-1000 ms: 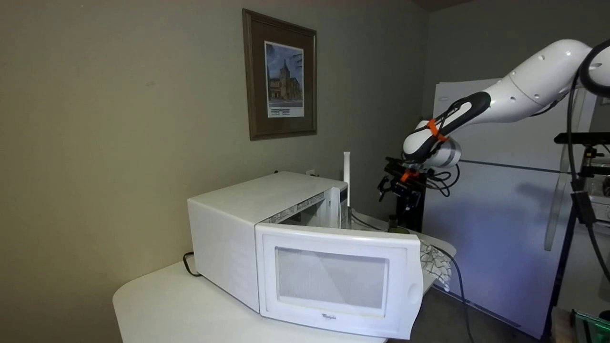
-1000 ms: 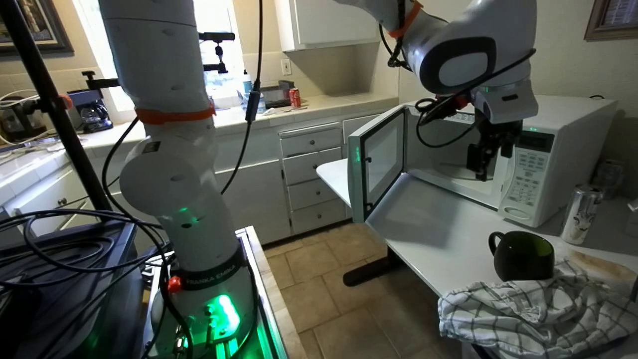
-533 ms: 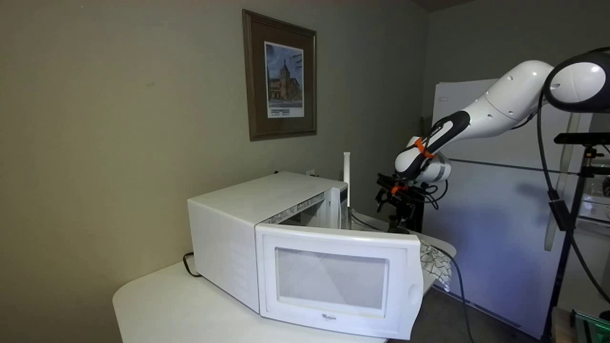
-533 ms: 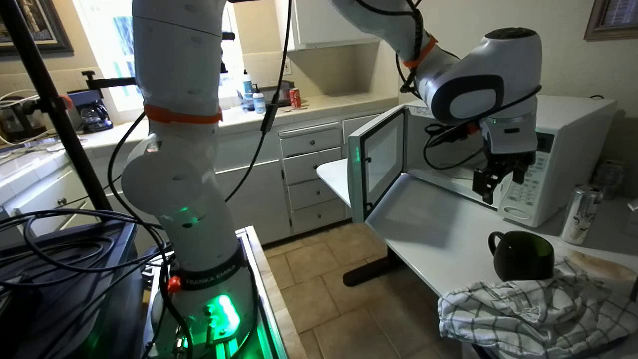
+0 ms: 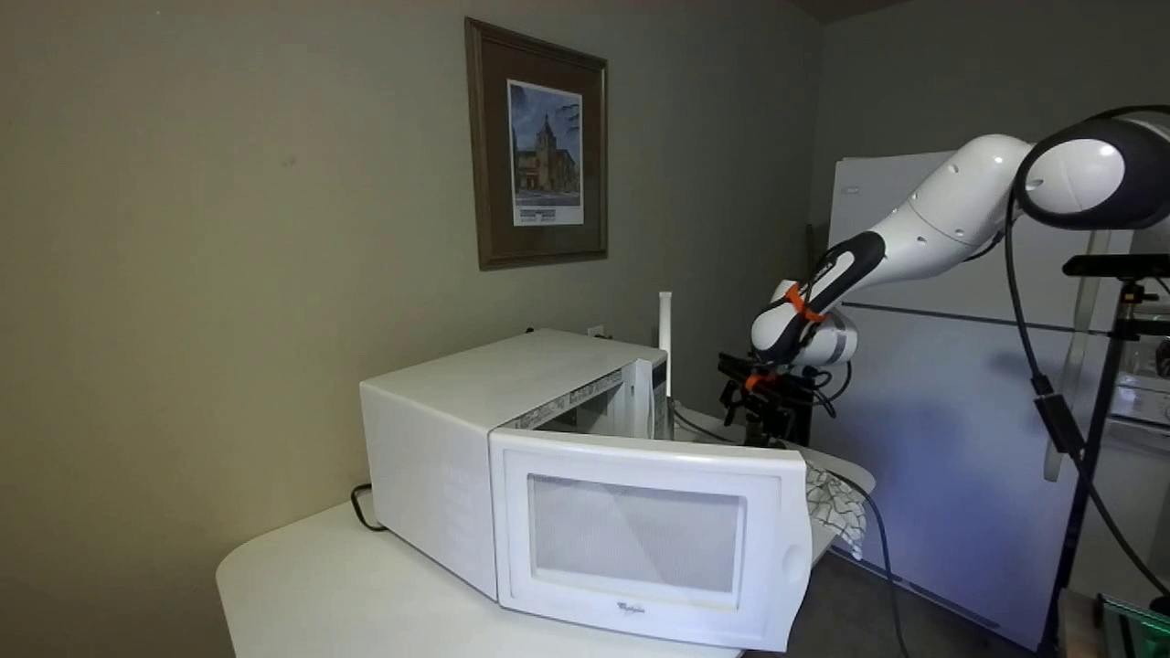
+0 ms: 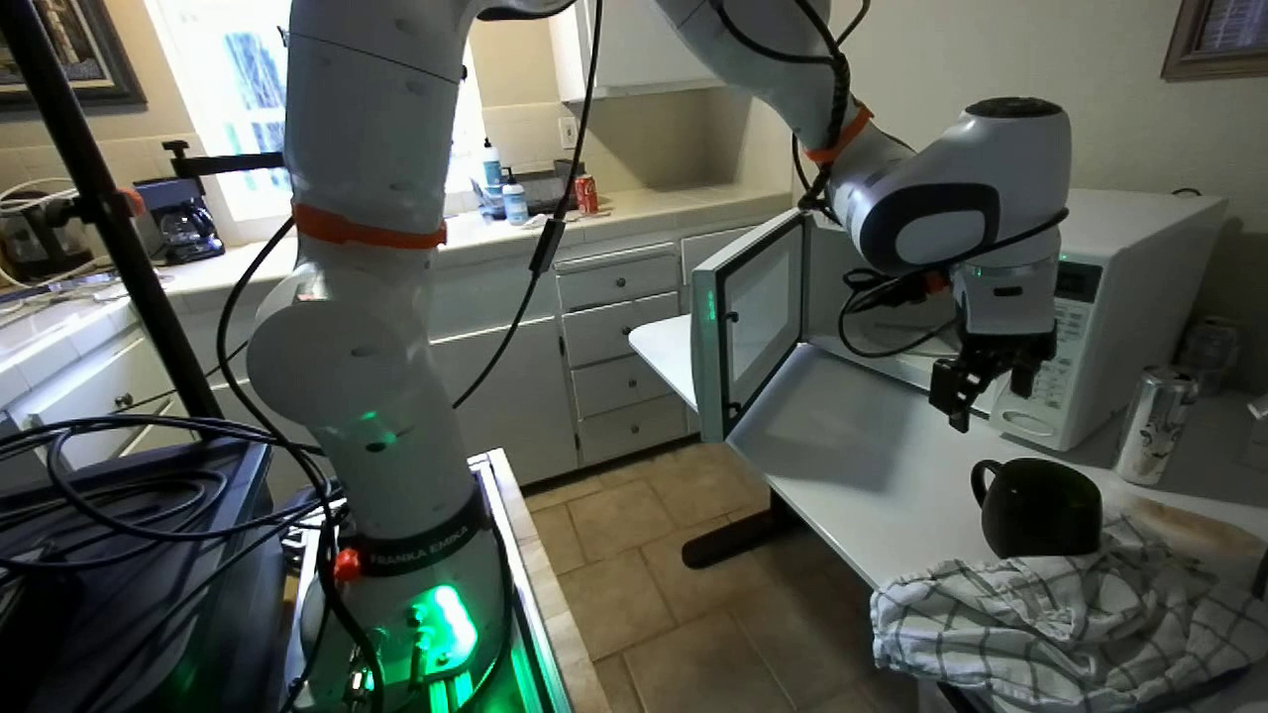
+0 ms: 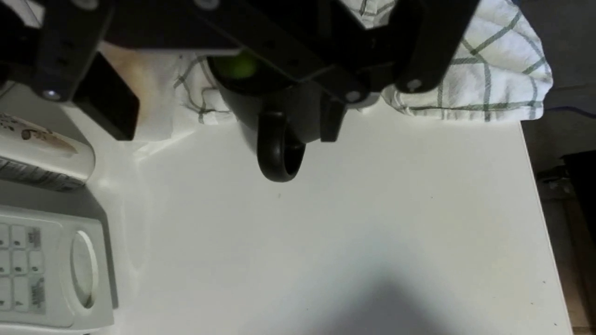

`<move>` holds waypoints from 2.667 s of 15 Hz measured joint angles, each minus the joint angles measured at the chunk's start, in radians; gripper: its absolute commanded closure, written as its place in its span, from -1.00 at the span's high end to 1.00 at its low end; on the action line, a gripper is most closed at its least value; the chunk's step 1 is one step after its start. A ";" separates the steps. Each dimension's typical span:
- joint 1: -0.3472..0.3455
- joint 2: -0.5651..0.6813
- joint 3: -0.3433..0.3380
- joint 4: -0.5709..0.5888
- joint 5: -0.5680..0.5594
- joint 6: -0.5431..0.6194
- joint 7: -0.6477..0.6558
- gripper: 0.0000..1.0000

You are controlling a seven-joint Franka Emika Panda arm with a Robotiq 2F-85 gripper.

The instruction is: Put the black mug on top of the microwave.

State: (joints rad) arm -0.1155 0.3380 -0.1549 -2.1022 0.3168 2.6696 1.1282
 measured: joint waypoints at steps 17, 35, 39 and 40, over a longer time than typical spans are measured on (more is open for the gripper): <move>-0.008 0.228 -0.005 0.170 0.017 -0.068 0.057 0.75; 0.021 0.269 -0.042 0.192 0.004 -0.053 0.082 -0.99; 0.057 0.272 -0.074 0.185 -0.038 -0.030 0.103 -0.96; 0.069 0.269 -0.080 0.179 -0.057 -0.024 0.103 -0.96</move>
State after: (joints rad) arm -0.0461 0.6066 -0.2354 -1.9227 0.2600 2.6461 1.2313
